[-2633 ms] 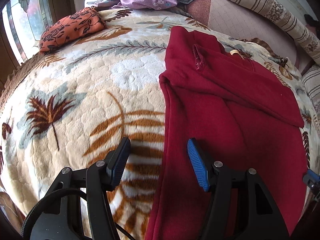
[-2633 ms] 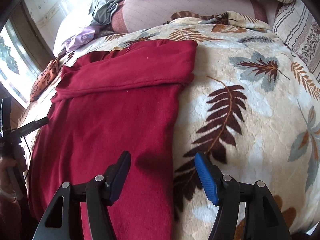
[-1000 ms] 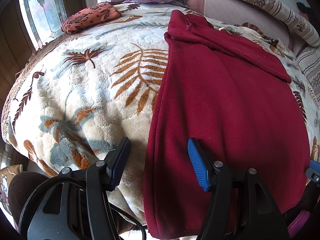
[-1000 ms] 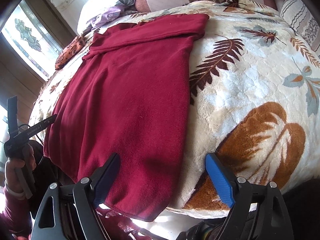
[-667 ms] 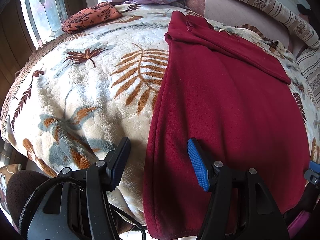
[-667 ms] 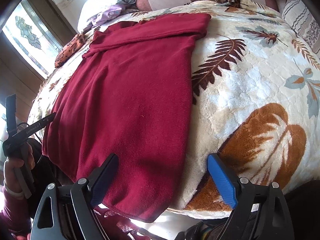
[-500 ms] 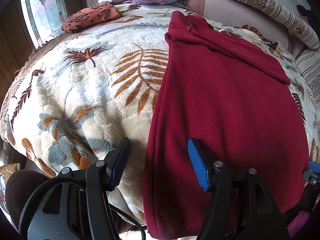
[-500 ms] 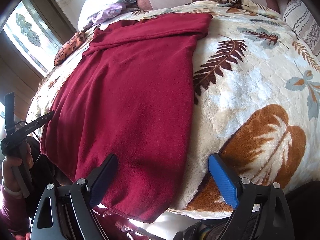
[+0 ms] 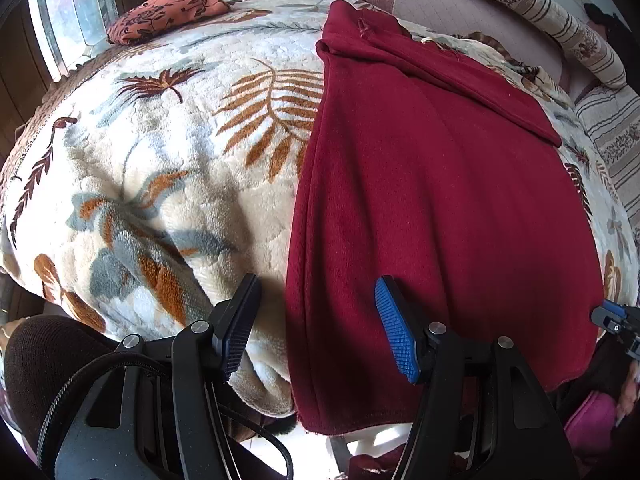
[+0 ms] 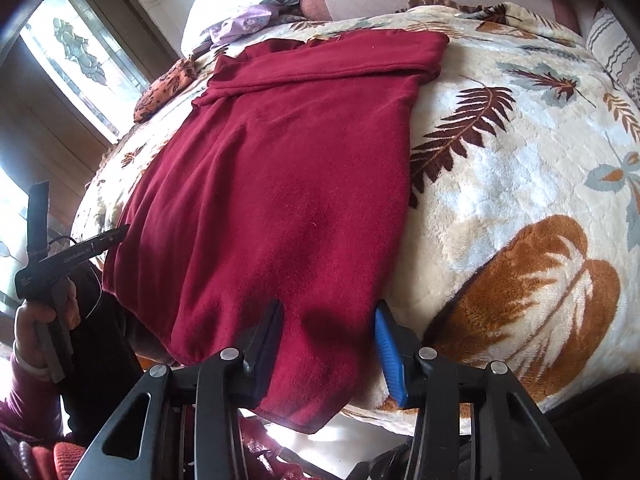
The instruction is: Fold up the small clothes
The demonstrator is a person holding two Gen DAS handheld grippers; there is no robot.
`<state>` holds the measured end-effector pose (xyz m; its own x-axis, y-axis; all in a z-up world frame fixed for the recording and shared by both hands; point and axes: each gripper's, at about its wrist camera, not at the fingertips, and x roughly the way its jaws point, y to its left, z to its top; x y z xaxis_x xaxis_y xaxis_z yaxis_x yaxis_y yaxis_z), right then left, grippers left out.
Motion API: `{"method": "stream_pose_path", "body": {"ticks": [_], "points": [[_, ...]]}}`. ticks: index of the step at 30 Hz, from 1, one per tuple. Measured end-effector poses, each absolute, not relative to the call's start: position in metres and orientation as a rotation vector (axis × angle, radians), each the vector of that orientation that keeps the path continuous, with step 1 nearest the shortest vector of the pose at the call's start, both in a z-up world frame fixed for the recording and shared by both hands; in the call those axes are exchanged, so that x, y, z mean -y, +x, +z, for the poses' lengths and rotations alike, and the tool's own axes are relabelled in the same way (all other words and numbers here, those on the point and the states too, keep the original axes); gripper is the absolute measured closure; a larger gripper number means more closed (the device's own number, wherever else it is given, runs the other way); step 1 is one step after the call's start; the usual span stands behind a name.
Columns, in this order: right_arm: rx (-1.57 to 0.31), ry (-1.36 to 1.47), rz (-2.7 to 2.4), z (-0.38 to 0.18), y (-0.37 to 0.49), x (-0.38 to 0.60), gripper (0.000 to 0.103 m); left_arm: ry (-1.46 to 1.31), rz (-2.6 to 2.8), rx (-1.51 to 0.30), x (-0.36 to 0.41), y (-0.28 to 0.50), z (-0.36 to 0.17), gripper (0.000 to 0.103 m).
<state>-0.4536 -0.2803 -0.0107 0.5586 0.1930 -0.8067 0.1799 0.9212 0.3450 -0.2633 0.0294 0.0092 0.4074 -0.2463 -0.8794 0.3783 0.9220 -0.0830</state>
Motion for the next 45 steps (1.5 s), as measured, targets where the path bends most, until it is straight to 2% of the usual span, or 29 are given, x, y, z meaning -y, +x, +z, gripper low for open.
{"method": "stream_pose_path", "body": {"ticks": [11, 18, 23, 25, 26, 27, 28, 29, 32, 45], "points": [[-1.017, 0.569, 0.147, -0.022, -0.462, 0.281, 0.058, 0.094, -0.456, -1.158, -0.039, -0.273, 0.006, 0.043], [-1.056, 0.539, 0.252, -0.022, -0.460, 0.264, 0.059, 0.041, -0.482, -1.198, -0.044, -0.267, 0.005, 0.043], [-1.040, 0.507, 0.273, -0.021, -0.453, 0.257, 0.065, 0.057, -0.497, -1.201, -0.045, -0.268, 0.007, 0.044], [-1.042, 0.506, 0.268, -0.024, -0.450, 0.256, 0.065, 0.083, -0.502, -1.198, -0.044, -0.270, 0.007, 0.051], [-1.039, 0.508, 0.270, -0.026, -0.449, 0.256, 0.068, 0.097, -0.501, -1.197, -0.044, -0.270, 0.006, 0.059], [-1.037, 0.502, 0.268, -0.026, -0.448, 0.254, 0.070, 0.100, -0.503, -1.197, -0.044, -0.269, 0.007, 0.067], [-1.032, 0.492, 0.264, -0.025, -0.447, 0.255, 0.078, 0.094, -0.507, -1.201, -0.045, -0.268, 0.007, 0.072], [-1.021, 0.482, 0.257, -0.022, -0.446, 0.255, 0.086, 0.091, -0.506, -1.204, -0.047, -0.267, 0.008, 0.081], [-0.977, 0.474, 0.253, -0.012, -0.444, 0.257, 0.090, 0.087, -0.514, -1.206, -0.050, -0.264, 0.014, 0.093], [-0.733, 0.565, 0.235, 0.053, -0.418, 0.295, 0.091, -0.037, -0.660, -1.055, -0.024, -0.218, 0.087, 0.095]]}}
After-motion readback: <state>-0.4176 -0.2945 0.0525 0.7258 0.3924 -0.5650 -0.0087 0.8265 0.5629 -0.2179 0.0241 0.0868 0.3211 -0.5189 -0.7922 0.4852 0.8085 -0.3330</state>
